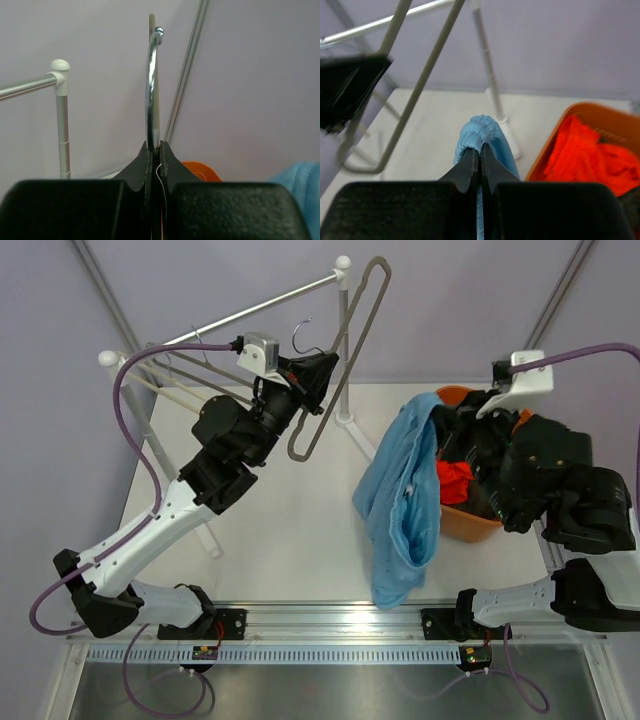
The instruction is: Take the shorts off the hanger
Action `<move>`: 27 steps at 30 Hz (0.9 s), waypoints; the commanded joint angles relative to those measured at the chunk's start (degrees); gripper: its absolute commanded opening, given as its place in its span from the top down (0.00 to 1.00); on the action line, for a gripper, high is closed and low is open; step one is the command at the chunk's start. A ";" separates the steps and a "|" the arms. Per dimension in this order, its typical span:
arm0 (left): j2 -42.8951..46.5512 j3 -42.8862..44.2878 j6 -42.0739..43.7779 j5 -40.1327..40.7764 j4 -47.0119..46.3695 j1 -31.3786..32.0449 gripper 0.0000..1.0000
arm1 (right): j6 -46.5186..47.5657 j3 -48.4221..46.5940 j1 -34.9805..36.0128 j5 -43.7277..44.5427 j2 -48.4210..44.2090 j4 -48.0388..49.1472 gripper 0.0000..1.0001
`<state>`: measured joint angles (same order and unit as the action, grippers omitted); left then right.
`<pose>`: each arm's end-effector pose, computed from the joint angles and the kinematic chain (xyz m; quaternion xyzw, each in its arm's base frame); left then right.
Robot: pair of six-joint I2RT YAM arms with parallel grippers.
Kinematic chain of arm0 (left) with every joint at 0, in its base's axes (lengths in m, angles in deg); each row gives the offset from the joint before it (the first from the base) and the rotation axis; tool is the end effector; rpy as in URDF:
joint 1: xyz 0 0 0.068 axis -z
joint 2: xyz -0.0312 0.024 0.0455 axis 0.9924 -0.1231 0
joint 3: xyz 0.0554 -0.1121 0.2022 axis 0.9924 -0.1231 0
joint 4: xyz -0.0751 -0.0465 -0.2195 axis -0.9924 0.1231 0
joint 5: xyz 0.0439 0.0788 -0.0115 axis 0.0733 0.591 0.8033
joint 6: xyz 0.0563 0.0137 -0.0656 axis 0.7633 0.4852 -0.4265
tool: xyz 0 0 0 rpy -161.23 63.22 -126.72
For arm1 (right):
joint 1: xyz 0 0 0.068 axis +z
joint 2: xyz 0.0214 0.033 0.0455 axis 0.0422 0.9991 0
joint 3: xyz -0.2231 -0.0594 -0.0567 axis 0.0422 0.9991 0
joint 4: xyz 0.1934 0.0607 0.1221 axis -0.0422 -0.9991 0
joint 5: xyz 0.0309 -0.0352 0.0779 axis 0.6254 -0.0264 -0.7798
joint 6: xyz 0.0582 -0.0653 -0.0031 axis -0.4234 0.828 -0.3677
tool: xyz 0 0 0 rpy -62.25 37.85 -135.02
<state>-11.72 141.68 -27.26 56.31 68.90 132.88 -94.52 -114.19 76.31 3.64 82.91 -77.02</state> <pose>0.2048 -0.2184 0.4935 0.1048 0.5350 -0.3630 0.7557 0.1047 0.1266 0.5145 -0.0582 0.7274 0.1358 0.6701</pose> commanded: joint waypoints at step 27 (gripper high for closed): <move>20.53 -16.27 -0.01 14.75 25.24 11.48 1.00 | 44.27 -37.48 -46.46 -0.98 25.02 47.54 1.00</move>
<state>7.01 126.73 -25.38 68.85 93.68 143.62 -49.21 -149.93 31.87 6.98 107.22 -32.91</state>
